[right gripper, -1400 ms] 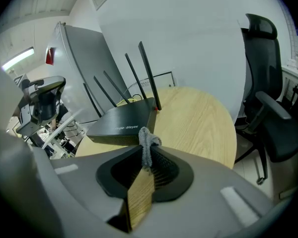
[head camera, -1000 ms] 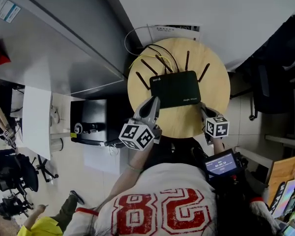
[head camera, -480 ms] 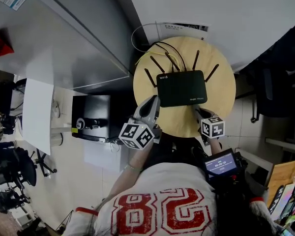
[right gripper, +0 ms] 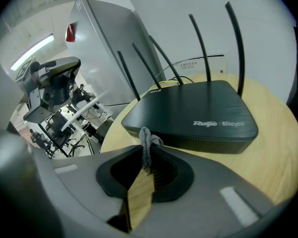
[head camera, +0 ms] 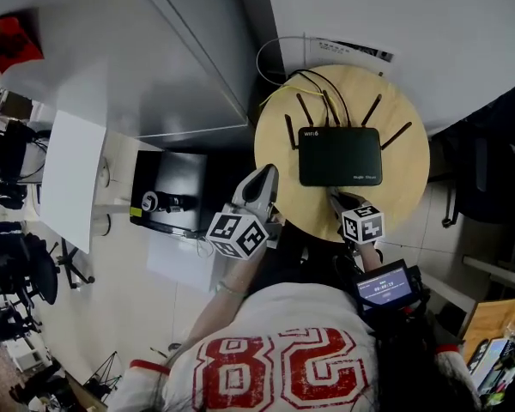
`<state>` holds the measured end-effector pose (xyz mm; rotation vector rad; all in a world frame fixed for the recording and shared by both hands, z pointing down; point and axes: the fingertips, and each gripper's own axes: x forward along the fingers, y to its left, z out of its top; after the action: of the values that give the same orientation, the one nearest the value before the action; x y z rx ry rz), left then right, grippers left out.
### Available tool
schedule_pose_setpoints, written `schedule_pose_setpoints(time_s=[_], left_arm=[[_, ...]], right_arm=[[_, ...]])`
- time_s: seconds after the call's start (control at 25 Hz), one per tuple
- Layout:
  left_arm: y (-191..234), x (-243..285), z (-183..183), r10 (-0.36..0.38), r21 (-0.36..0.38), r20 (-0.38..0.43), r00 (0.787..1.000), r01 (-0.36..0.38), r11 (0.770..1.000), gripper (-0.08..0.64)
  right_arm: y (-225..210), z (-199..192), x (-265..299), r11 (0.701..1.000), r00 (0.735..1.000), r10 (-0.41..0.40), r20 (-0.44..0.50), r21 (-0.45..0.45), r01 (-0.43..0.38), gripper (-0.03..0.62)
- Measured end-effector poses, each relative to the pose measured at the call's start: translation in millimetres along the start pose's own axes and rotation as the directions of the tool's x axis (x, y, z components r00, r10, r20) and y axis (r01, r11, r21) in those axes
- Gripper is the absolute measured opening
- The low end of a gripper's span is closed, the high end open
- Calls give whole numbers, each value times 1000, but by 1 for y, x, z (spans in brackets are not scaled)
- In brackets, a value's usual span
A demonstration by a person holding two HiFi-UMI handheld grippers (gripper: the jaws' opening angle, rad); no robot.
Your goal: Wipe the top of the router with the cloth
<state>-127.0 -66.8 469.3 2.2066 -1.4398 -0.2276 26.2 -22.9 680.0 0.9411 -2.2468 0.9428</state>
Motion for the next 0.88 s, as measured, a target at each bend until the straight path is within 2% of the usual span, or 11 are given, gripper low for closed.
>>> schedule_pose_setpoints(time_s=[0.4, 0.88], left_arm=[[40, -20, 18, 42, 0, 16, 999, -42, 999, -5], [54, -19, 19, 27, -12, 1, 1000, -27, 1000, -5]], right_arm=[[47, 7, 38, 997, 997, 63, -44, -47, -65, 42], [67, 14, 51, 997, 996, 78, -31, -6, -78, 42]])
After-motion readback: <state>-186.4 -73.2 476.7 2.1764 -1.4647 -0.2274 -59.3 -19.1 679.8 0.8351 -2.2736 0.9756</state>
